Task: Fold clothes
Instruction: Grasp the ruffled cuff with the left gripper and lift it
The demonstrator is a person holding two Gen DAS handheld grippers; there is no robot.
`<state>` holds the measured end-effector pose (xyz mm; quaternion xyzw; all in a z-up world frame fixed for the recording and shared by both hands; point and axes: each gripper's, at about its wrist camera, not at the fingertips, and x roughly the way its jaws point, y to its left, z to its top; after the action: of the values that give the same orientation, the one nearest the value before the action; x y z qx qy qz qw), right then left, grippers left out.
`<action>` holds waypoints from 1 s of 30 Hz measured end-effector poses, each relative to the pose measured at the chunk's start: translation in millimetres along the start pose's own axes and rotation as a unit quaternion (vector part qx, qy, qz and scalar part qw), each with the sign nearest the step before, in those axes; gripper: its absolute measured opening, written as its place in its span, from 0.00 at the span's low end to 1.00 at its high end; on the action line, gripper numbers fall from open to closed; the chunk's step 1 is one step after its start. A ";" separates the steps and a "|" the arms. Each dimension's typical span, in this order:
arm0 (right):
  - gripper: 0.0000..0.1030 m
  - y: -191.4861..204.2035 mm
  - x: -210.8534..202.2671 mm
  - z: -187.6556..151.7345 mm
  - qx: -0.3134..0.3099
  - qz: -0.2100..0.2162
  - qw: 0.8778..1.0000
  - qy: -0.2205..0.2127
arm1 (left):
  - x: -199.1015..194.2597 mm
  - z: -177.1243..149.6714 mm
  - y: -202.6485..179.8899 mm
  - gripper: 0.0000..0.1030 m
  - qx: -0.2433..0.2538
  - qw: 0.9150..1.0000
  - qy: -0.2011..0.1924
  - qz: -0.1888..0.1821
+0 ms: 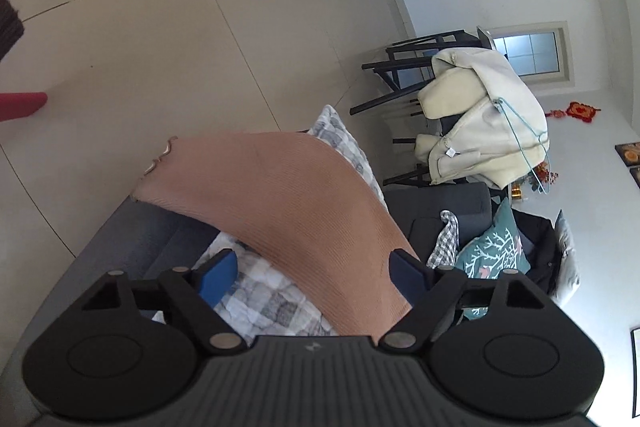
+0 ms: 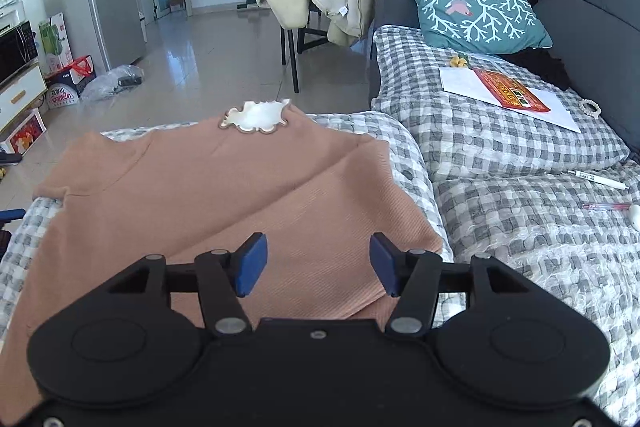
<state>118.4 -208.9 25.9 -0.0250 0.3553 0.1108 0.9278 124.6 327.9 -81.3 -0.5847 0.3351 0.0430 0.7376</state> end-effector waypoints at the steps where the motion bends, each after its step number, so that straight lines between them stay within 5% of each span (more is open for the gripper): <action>1: 0.57 1.2 0.0 0.7 0.001 0.000 1.000 0.000 | 2.5 0.3 3.0 0.79 -0.007 1.000 -0.004 0.004; 10: 0.57 13.2 2.0 0.7 -0.002 0.005 1.000 0.003 | 22.0 3.3 38.8 0.51 -0.102 0.994 -0.034 -0.021; 16: 0.57 20.6 -2.7 -1.8 -0.010 0.014 1.000 0.001 | 9.9 0.1 43.6 0.09 -0.108 0.988 -0.109 -0.028; 20: 0.57 24.0 -5.1 -4.0 -0.018 0.011 1.000 0.001 | -7.0 -10.7 10.6 0.06 -0.016 0.985 -0.172 -0.013; 23: 0.57 23.7 -6.6 -3.6 -0.016 0.014 1.000 -0.002 | -23.2 -25.3 -20.8 0.05 0.067 0.975 -0.213 -0.020; 28: 0.57 22.9 -9.5 -2.1 0.002 0.029 1.000 -0.007 | -42.4 -57.7 -71.9 0.05 0.188 0.954 -0.214 -0.094; 30: 0.57 20.0 -11.1 -0.5 0.018 0.039 0.999 -0.009 | -45.8 -81.9 -98.3 0.05 0.254 0.938 -0.195 -0.131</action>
<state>105.7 -191.6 33.6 0.0068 0.3493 0.1410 0.9263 97.6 239.2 18.1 -0.3965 0.1047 -0.0278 0.9116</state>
